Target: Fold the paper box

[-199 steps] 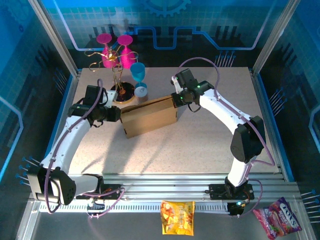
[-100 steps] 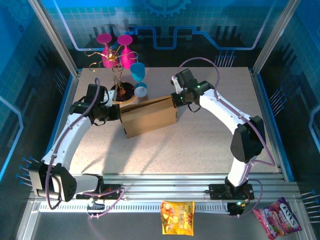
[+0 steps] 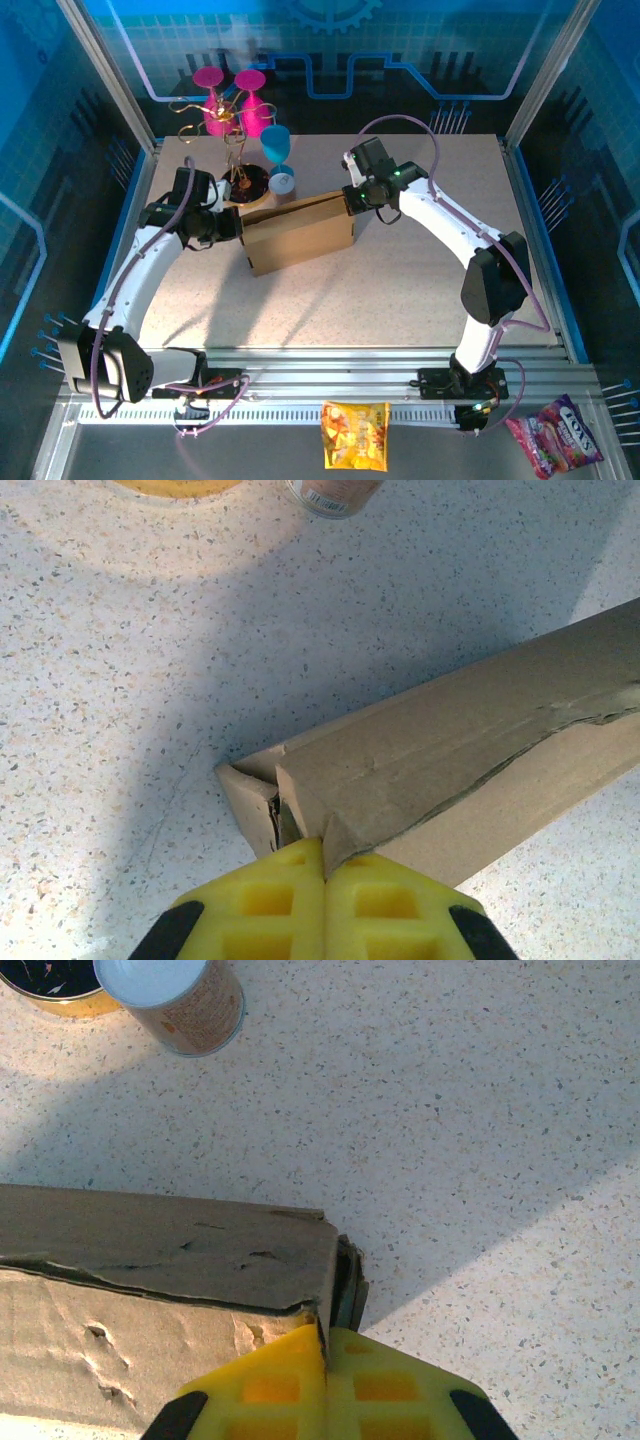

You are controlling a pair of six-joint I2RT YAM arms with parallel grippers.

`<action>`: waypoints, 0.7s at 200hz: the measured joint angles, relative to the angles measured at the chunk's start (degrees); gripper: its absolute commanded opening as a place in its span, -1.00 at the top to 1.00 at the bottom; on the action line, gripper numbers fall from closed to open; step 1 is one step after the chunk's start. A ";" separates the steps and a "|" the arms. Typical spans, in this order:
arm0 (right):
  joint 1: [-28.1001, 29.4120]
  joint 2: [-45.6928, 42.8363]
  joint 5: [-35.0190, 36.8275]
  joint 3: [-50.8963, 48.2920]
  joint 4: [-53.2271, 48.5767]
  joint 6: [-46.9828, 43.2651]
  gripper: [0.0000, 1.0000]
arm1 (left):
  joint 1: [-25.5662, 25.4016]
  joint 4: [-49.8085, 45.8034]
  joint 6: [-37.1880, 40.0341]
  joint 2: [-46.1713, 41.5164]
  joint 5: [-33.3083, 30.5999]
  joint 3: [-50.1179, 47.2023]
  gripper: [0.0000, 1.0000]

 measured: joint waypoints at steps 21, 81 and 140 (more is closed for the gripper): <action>0.00 0.00 0.00 0.00 -0.02 0.00 1.00 | 0.00 0.79 -0.26 -0.20 0.04 -0.81 1.00; 0.07 0.04 0.11 0.00 0.00 0.07 1.00 | 0.00 3.93 -1.60 -2.29 0.17 -3.91 1.00; 0.39 0.11 0.85 -0.02 0.07 0.26 1.00 | 0.00 6.47 -3.91 -3.52 0.22 -5.97 1.00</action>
